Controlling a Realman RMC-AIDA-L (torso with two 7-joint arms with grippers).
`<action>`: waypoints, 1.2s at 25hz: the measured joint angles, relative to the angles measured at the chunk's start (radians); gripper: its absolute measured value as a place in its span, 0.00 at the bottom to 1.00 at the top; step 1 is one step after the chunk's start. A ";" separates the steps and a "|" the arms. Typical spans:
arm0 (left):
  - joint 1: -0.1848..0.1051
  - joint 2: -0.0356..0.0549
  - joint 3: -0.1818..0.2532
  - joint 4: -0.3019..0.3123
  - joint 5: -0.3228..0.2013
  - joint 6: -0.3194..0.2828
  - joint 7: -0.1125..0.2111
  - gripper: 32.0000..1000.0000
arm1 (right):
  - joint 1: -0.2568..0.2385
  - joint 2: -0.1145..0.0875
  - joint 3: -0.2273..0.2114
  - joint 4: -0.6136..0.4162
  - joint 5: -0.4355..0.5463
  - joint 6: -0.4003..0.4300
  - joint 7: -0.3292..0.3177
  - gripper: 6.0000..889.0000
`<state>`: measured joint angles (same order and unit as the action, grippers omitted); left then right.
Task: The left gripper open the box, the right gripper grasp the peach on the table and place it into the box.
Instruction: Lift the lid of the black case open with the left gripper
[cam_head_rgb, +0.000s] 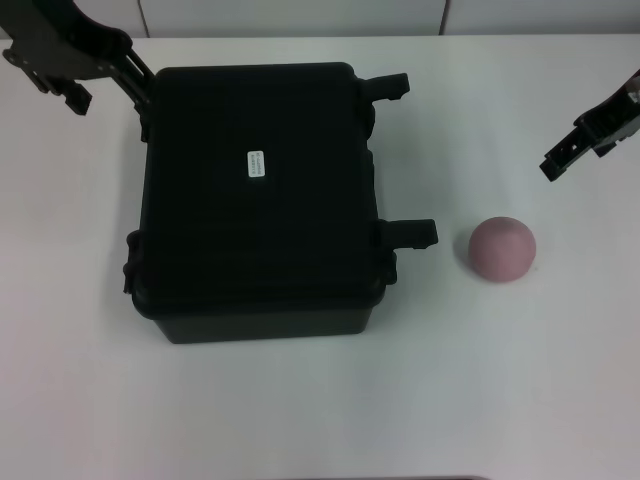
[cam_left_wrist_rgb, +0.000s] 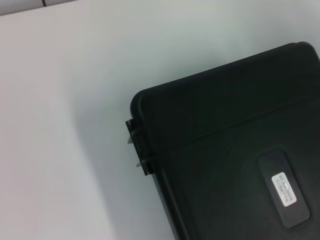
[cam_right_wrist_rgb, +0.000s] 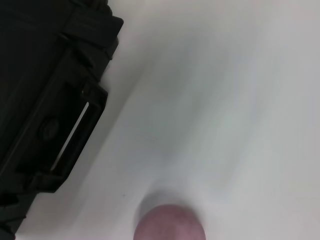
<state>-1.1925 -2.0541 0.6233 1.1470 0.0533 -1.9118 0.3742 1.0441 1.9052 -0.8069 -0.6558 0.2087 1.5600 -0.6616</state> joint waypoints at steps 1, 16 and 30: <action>-0.001 0.0001 0.000 0.000 0.000 0.000 0.000 0.78 | 0.000 0.000 0.000 0.000 0.000 0.000 0.000 0.93; 0.059 0.0050 0.089 0.010 -0.289 -0.002 0.044 0.77 | -0.002 0.005 0.001 -0.001 0.000 0.000 -0.027 0.93; 0.261 0.0037 0.914 0.324 -0.602 0.180 0.167 0.77 | -0.006 0.017 0.002 0.010 0.003 -0.023 -0.057 0.93</action>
<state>-0.9318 -2.0504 1.5374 1.4706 -0.5487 -1.7317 0.5409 1.0378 1.9224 -0.8048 -0.6463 0.2115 1.5370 -0.7190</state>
